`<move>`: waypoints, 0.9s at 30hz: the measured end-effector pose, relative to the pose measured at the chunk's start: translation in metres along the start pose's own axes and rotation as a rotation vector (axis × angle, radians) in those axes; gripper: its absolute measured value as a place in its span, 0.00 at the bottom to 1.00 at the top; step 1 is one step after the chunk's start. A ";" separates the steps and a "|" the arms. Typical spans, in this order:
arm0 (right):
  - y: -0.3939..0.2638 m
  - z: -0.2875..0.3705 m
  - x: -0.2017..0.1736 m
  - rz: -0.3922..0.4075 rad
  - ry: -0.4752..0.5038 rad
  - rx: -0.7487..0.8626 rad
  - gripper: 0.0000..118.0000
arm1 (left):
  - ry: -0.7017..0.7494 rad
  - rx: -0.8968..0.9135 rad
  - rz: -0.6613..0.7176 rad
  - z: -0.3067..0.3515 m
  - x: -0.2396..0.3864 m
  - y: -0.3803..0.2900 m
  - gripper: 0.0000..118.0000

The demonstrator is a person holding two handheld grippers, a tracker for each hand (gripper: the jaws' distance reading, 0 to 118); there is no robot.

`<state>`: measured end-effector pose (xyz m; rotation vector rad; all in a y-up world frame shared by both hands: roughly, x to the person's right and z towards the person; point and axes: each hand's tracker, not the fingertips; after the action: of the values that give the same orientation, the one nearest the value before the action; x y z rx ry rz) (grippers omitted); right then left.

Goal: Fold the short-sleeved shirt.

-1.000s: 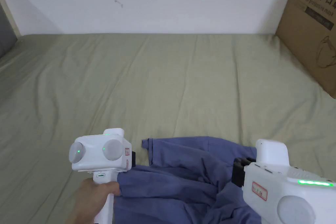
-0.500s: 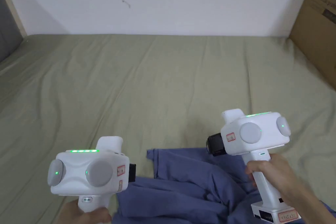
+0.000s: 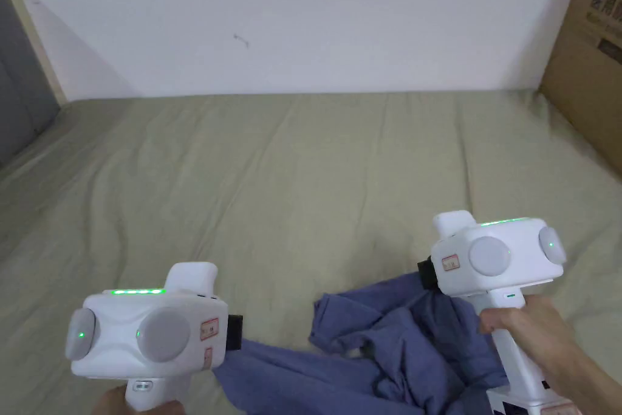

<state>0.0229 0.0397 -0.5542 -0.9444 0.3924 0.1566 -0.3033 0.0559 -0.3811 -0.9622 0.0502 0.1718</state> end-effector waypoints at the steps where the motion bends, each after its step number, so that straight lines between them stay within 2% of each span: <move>1: 0.007 0.014 0.005 -0.002 -0.015 0.020 0.04 | 0.010 0.012 -0.009 0.008 -0.001 0.003 0.03; 4: 0.027 0.067 0.025 -0.014 -0.064 0.097 0.04 | 0.062 0.075 -0.051 0.037 -0.003 0.017 0.03; 8: 0.052 0.154 0.055 -0.122 -0.080 0.223 0.04 | 0.160 0.171 -0.088 0.085 -0.011 0.058 0.03; 13: 0.085 0.246 0.078 -0.162 -0.232 0.343 0.04 | 0.243 0.314 -0.063 0.152 -0.027 0.124 0.03; 16: 0.109 0.293 0.091 -0.236 -0.244 0.417 0.04 | 0.269 0.404 -0.017 0.198 -0.037 0.161 0.03; 18: 0.124 0.316 0.095 -0.240 -0.249 0.443 0.04 | 0.275 0.428 -0.036 0.225 -0.040 0.179 0.03; 22: 0.168 0.355 0.099 -0.309 -0.187 0.531 0.04 | 0.277 0.514 -0.037 0.267 -0.048 0.217 0.03; 24: 0.191 0.370 0.095 -0.316 -0.152 0.577 0.04 | 0.306 0.525 -0.033 0.278 -0.049 0.236 0.03; 27: 0.231 0.390 0.084 -0.298 -0.164 0.620 0.04 | 0.329 0.585 -0.002 0.293 -0.055 0.271 0.03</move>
<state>0.1317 0.4871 -0.5583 -0.3644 0.1270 -0.1561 -0.4126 0.4410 -0.4269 -0.3976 0.3823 -0.0092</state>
